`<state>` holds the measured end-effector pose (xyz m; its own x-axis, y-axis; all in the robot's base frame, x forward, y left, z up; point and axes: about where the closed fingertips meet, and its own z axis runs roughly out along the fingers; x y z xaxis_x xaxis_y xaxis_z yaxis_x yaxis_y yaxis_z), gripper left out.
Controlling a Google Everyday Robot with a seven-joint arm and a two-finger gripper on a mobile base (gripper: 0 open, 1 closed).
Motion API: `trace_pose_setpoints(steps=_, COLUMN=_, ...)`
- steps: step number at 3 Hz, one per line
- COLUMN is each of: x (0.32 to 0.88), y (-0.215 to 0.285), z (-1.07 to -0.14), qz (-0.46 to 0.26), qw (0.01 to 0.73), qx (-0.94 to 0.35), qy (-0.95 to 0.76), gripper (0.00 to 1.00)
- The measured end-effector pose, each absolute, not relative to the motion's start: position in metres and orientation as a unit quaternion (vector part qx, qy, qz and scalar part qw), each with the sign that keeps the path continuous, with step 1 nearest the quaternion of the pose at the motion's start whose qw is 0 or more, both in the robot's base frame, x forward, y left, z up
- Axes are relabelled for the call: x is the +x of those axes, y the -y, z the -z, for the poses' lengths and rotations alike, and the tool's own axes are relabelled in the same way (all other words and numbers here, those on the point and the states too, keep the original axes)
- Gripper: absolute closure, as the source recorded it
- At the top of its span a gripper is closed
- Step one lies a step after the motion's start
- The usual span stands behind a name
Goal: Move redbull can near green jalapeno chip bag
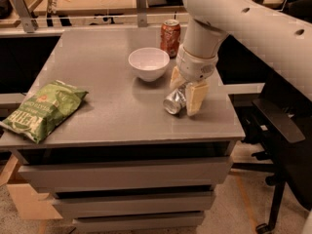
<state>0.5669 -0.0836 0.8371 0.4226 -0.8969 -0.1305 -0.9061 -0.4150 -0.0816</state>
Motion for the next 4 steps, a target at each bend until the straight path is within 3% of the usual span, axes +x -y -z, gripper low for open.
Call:
trace_pose_setpoints(steps=2, x=0.568, y=0.079, z=-0.85, qz=-0.045, qw=0.095, qx=-0.837, qy=-0.537, gripper=0.88)
trace_pose_setpoints(steps=3, x=0.561, y=0.072, z=-0.888, qz=-0.041, qw=0.136, qx=-0.828, qy=-0.542, gripper=1.0)
trace_pose_setpoints(steps=4, x=0.561, y=0.072, z=-0.888, qz=-0.041, qw=0.136, qx=-0.828, qy=-0.542, gripper=1.0)
